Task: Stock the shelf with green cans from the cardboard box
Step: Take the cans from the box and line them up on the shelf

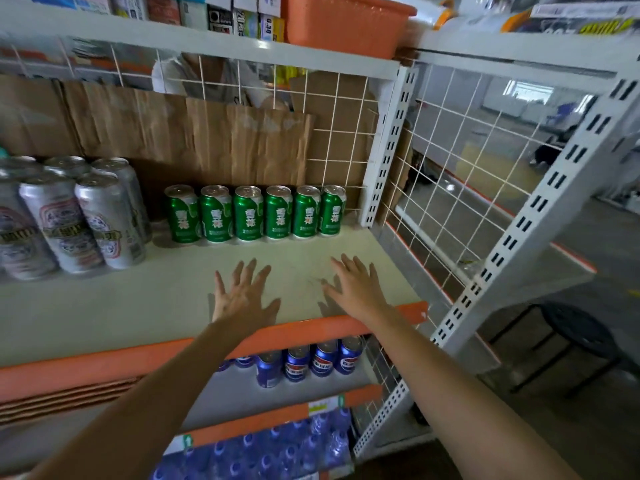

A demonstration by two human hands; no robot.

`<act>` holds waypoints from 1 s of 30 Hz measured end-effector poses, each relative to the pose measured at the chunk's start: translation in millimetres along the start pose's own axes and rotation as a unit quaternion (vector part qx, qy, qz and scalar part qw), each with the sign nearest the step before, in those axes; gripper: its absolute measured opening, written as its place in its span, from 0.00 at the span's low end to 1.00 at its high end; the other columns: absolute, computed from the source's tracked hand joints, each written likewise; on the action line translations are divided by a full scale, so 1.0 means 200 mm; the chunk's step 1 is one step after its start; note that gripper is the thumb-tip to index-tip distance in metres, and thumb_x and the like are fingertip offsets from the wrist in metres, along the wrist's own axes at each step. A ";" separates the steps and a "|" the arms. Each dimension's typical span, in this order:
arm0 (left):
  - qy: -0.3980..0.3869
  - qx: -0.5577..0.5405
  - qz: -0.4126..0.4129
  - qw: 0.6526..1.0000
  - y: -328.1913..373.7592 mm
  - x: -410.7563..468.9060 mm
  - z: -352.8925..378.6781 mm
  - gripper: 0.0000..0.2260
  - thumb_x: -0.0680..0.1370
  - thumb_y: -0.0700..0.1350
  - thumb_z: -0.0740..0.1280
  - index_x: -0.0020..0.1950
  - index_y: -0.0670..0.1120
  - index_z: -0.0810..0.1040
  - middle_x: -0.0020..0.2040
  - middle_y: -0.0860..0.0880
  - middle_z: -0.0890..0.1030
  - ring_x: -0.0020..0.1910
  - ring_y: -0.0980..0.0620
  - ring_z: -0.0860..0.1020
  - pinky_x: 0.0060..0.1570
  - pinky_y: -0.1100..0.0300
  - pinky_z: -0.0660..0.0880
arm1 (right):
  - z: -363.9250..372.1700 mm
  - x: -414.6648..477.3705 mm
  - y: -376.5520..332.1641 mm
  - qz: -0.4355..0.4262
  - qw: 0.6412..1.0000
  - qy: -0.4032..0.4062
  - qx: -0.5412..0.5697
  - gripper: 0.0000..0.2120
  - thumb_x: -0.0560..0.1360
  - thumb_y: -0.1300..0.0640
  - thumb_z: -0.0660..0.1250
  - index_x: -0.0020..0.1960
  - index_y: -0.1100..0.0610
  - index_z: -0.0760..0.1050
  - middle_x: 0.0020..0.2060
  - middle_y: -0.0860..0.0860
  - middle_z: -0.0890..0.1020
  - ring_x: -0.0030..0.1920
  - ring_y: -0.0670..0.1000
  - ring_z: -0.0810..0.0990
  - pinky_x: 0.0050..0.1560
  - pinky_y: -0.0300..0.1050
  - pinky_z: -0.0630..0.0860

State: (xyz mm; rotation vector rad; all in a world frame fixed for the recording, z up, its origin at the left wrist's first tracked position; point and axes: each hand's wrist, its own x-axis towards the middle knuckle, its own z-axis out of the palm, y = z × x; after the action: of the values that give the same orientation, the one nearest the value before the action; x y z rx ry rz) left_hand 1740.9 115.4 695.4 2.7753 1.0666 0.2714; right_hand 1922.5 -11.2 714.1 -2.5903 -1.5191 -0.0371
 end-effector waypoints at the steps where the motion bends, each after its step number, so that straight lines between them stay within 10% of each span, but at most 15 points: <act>1: 0.005 0.003 -0.007 1.000 0.00 -0.03 -0.01 0.31 0.77 0.61 0.57 0.76 0.54 0.51 0.78 0.49 0.48 0.76 0.48 0.45 0.71 0.38 0.41 | 0.00 -0.02 0.00 -0.010 1.000 0.003 -0.003 0.29 0.80 0.42 0.53 0.77 0.51 0.51 0.76 0.53 0.54 0.76 0.56 0.51 0.74 0.61 0.46; 30: 0.040 -0.026 -0.320 0.946 -0.09 -1.81 0.17 0.34 0.74 0.63 0.61 0.76 0.53 0.54 0.77 0.48 0.52 0.76 0.47 0.51 0.72 0.39 0.47 | 0.33 -1.00 -0.59 -0.318 0.935 -0.157 -0.031 0.35 0.78 0.40 0.57 0.77 0.50 0.45 0.77 0.52 0.48 0.77 0.55 0.45 0.73 0.59 0.43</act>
State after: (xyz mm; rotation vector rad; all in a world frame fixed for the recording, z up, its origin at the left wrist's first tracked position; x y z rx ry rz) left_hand 1471.7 -118.7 618.7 2.2224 1.8610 0.3145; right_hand 1718.6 -120.0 643.8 -2.0965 -2.4439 0.2783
